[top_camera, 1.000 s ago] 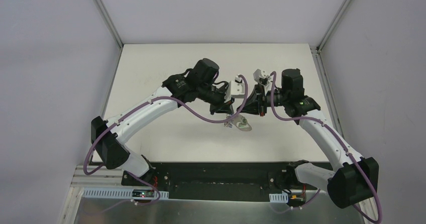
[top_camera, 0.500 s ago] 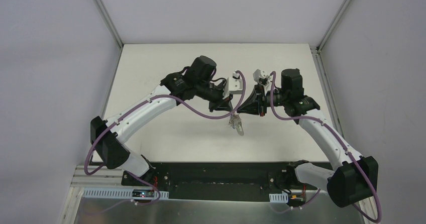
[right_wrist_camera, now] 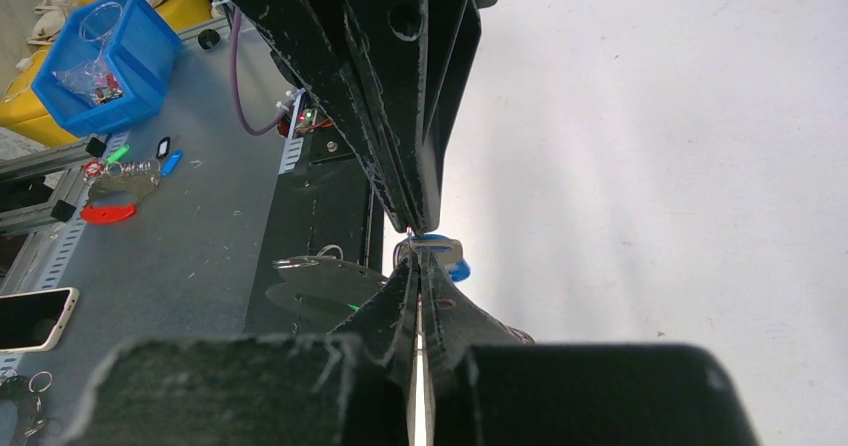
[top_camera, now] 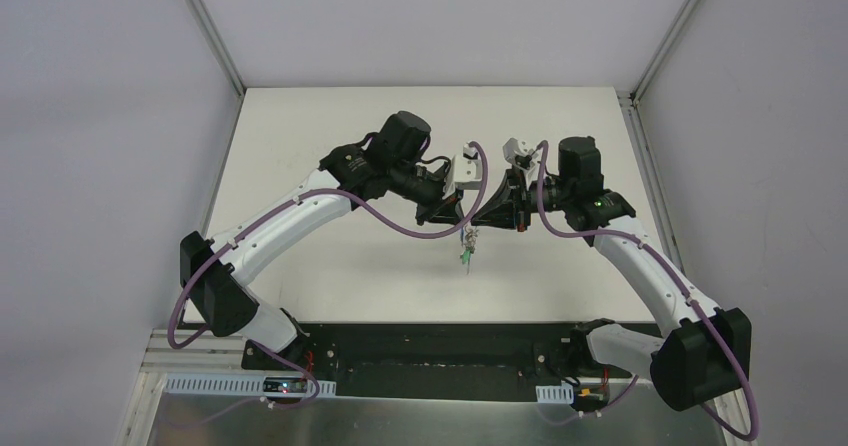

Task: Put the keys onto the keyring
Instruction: Insert the key onto the keyring.

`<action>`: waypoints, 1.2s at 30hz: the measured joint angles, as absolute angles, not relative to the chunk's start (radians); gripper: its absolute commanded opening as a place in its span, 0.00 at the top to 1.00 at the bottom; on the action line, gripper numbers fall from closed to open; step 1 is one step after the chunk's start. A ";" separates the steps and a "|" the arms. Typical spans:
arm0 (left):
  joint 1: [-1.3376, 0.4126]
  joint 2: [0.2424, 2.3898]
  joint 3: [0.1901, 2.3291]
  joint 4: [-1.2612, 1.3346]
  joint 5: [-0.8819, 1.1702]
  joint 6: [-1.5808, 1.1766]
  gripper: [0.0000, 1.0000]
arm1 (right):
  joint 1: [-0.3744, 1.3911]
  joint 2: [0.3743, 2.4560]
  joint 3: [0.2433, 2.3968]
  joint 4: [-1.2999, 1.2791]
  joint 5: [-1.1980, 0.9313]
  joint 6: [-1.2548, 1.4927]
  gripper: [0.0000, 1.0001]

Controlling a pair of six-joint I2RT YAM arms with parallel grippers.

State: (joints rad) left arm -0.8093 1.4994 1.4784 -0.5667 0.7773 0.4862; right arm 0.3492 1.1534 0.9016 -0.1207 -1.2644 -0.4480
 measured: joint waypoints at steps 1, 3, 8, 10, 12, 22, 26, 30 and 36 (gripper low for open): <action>-0.809 1.499 1.478 -0.567 0.778 0.486 1.00 | 0.349 1.153 0.902 -0.120 -1.264 -0.448 1.00; -0.809 1.499 1.478 -0.567 0.779 0.487 1.00 | 0.349 1.153 0.902 -0.121 -1.265 -0.445 1.00; -0.809 1.499 1.478 -0.569 0.781 0.488 1.00 | 0.349 1.153 0.902 -0.120 -1.264 -0.439 1.00; -0.809 1.499 1.478 -0.574 0.781 0.489 1.00 | 0.349 1.153 0.902 -0.119 -1.264 -0.434 1.00; -0.809 1.499 1.478 -0.575 0.782 0.490 1.00 | 0.349 1.153 0.902 -0.118 -1.264 -0.430 1.00; -0.809 1.499 1.478 -0.581 0.783 0.491 1.00 | 0.344 1.153 0.902 -0.115 -1.260 -0.407 1.00; -0.809 1.499 1.478 -0.580 0.783 0.492 1.00 | 0.342 1.153 0.902 -0.108 -1.256 -0.396 1.00; -0.809 1.498 1.478 -0.580 0.784 0.492 1.00 | 0.342 1.153 0.902 -0.105 -1.251 -0.385 1.00; -0.809 1.497 1.478 -0.580 0.783 0.498 1.00 | 0.341 1.153 0.902 -0.101 -1.241 -0.373 1.00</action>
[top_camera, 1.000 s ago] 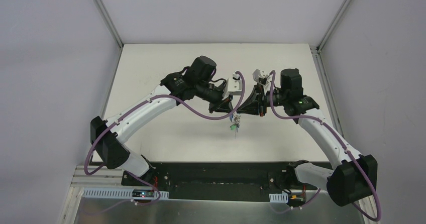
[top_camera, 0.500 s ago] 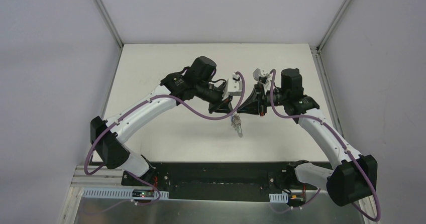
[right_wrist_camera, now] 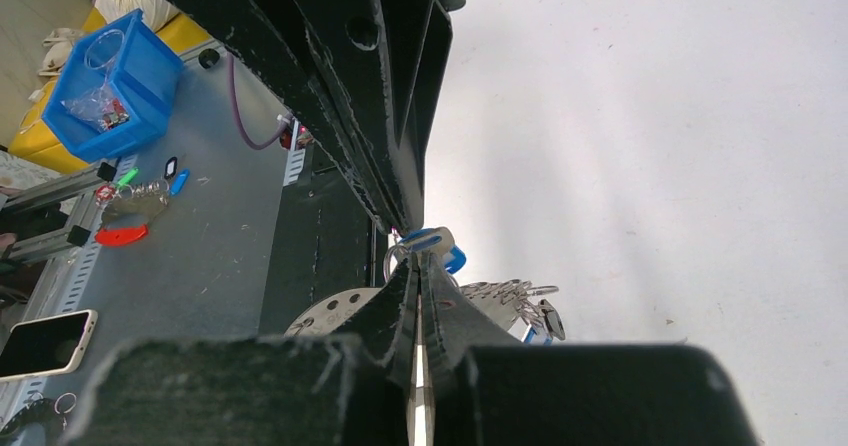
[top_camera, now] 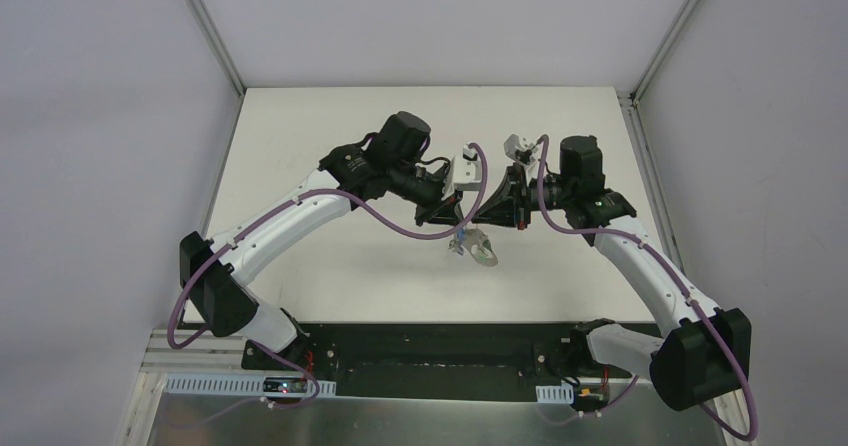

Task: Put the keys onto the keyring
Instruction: Insert the key onto the keyring.

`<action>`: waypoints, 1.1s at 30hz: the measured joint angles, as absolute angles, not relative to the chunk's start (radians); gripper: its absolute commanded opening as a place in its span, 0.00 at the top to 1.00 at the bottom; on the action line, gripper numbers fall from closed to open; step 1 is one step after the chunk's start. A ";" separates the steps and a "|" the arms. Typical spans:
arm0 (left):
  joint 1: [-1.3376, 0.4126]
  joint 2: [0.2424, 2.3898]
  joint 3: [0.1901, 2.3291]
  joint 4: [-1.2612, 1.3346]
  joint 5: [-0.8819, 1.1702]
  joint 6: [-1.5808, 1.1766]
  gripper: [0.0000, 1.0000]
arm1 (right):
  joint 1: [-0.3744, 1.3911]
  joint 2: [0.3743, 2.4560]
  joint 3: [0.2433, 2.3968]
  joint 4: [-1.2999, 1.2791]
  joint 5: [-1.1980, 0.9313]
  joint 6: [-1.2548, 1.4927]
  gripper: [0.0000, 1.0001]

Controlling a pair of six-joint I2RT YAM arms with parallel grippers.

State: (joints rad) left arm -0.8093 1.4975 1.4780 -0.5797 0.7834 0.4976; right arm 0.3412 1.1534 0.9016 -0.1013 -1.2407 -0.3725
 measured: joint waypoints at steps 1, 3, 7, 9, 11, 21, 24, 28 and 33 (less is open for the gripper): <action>-0.809 1.497 1.478 -0.579 0.783 0.498 1.00 | 0.340 1.153 0.902 -0.101 -1.240 -0.370 1.00; -0.809 1.497 1.478 -0.578 0.783 0.498 1.00 | 0.339 1.153 0.902 -0.101 -1.238 -0.364 1.00; -0.809 1.497 1.478 -0.568 0.783 0.498 1.00 | 0.332 1.153 0.902 -0.086 -1.235 -0.339 1.00; -0.809 1.497 1.477 -0.562 0.783 0.498 1.00 | 0.329 1.153 0.902 -0.073 -1.233 -0.324 1.00; -0.810 1.497 1.471 -0.560 0.784 0.498 1.00 | 0.323 1.153 0.901 -0.051 -1.230 -0.310 1.00; -0.809 1.497 1.460 -0.546 0.785 0.498 1.00 | 0.319 1.154 0.886 -0.004 -1.228 -0.260 1.00; -0.809 1.497 1.460 -0.542 0.785 0.498 0.99 | 0.318 1.154 0.886 0.003 -1.225 -0.246 1.00; -0.809 1.497 1.460 -0.535 0.784 0.490 0.91 | 0.317 1.155 0.886 0.015 -1.218 -0.233 1.00; -0.810 1.497 1.456 -0.536 0.784 0.474 0.83 | 0.308 1.155 0.886 0.029 -1.203 -0.221 1.00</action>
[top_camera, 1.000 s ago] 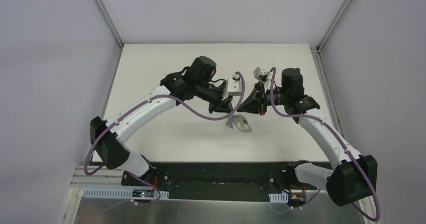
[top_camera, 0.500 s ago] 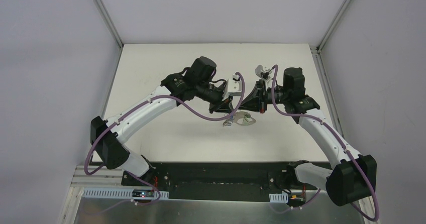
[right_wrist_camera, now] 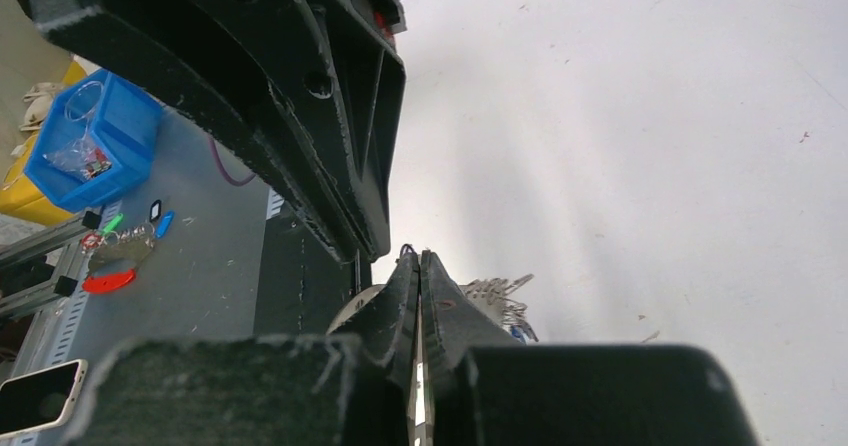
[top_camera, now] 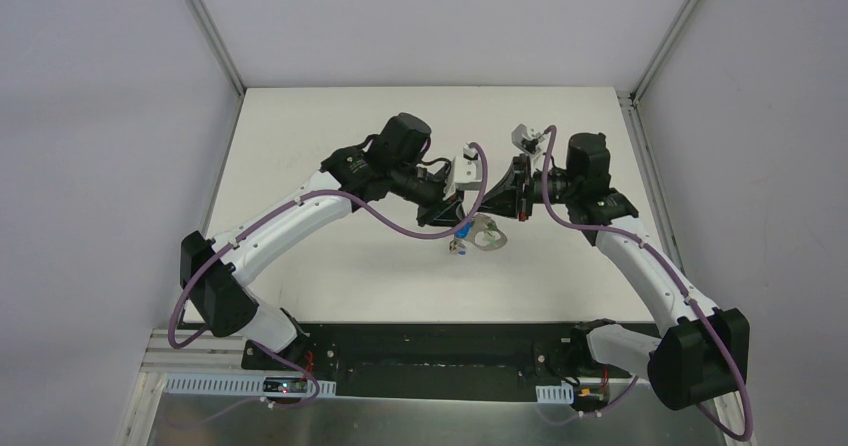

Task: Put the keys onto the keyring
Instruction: Insert the key onto the keyring.

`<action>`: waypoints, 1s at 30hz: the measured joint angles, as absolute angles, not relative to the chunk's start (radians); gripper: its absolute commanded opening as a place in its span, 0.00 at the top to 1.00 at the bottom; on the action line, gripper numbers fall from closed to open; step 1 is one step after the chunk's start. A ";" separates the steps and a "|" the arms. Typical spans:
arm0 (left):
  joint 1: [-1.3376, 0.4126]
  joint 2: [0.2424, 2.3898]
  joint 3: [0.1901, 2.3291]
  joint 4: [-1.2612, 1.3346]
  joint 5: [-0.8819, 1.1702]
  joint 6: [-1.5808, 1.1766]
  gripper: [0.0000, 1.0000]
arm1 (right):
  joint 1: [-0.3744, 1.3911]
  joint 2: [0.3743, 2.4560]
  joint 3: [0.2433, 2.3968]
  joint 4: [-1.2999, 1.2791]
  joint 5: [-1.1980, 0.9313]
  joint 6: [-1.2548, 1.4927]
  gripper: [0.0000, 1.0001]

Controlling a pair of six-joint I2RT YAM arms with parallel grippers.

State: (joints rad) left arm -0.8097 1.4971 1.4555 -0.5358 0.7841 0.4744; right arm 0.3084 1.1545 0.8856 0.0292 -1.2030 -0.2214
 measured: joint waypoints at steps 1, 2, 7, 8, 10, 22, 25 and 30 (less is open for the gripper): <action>-0.810 1.497 1.456 -0.536 0.784 0.470 0.80 | 0.306 1.155 0.886 0.033 -1.198 -0.221 1.00; -0.810 1.497 1.456 -0.536 0.784 0.466 0.78 | 0.304 1.155 0.886 0.035 -1.195 -0.220 1.00; -0.810 1.497 1.452 -0.533 0.780 0.442 0.71 | 0.299 1.155 0.886 0.042 -1.189 -0.220 1.00; -0.810 1.497 1.449 -0.531 0.777 0.434 0.70 | 0.298 1.155 0.886 0.043 -1.189 -0.220 1.00; -0.809 1.497 1.445 -0.527 0.776 0.424 0.69 | 0.298 1.155 0.886 0.043 -1.189 -0.220 1.00; -0.717 1.494 1.435 -0.417 0.771 0.301 0.70 | 0.298 1.155 0.886 0.049 -1.190 -0.220 1.00; -0.712 1.501 1.436 -0.390 0.776 0.286 0.70 | 0.298 1.155 0.886 0.049 -1.190 -0.220 1.00; -0.712 1.544 1.441 -0.369 0.791 0.270 0.69 | 0.298 1.155 0.886 0.049 -1.190 -0.220 1.00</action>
